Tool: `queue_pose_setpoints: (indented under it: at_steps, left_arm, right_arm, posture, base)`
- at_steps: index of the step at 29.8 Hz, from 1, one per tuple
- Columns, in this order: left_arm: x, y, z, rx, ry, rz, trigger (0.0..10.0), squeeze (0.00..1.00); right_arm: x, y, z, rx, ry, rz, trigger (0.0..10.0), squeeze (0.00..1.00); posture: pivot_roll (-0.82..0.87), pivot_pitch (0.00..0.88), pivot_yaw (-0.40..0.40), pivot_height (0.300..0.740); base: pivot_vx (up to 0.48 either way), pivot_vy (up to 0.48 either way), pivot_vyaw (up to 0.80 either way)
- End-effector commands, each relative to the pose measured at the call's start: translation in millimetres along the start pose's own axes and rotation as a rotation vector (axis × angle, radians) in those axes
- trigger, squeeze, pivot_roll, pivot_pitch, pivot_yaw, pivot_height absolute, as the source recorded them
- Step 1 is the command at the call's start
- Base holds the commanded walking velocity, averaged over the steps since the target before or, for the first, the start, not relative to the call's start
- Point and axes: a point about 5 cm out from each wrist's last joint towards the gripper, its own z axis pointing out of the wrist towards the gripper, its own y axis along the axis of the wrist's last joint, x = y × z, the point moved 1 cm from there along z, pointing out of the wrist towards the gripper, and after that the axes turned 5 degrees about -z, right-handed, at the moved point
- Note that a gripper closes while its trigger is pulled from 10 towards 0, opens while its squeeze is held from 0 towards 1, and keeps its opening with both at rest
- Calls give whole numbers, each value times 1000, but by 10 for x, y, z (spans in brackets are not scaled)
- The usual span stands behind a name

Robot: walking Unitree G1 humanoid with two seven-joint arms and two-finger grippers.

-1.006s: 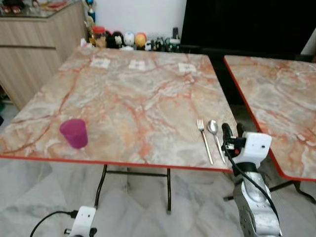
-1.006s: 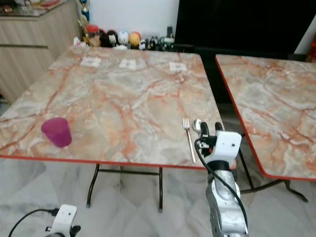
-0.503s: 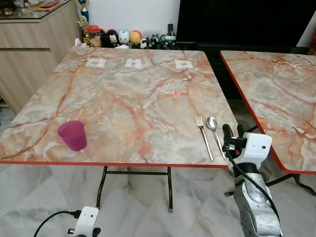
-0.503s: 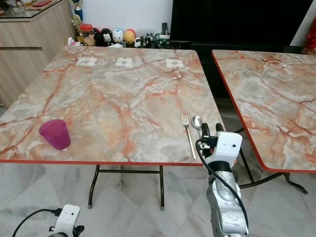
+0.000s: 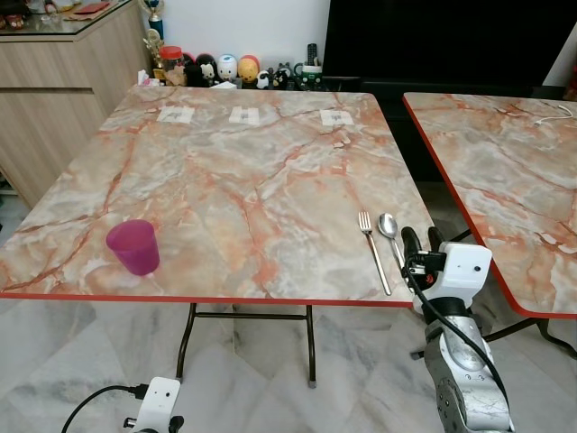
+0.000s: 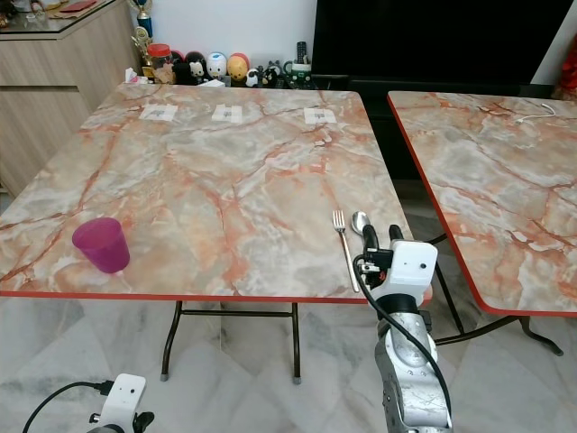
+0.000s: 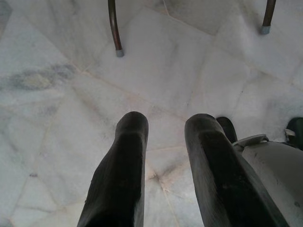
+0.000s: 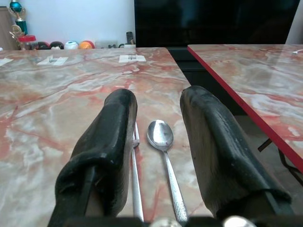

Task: Setting the table

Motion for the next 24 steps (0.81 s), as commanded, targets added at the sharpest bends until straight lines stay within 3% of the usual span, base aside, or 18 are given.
queue_pose_setpoints:
  at_steps: [1,12,18,24]
  left_arm:
    - [-8,-34,-6,9,-4,1,10000,0]
    - [-14,-34,-5,11,-6,4,10000,0]
    - [-6,-25,-5,1,2,0,10000,0]
    - [-2,-21,-5,2,-2,-7,10000,0]
  right_arm:
    - [-38,-49,-17,22,-8,-6,10000,0]
    - [-61,-98,-36,42,-14,-13,10000,0]
    - [-93,-36,77,27,-11,-24,10000,0]
    - [-68,-11,96,15,-2,-25,10000,0]
  posture:
    - [58,0,-24,740]
    - [54,0,-23,740]
    - [57,0,-23,740]
    - [61,0,-24,740]
  base:
    - [0,0,0]
    - [0,0,0]
    - [0,0,0]
    - [309,0,0]
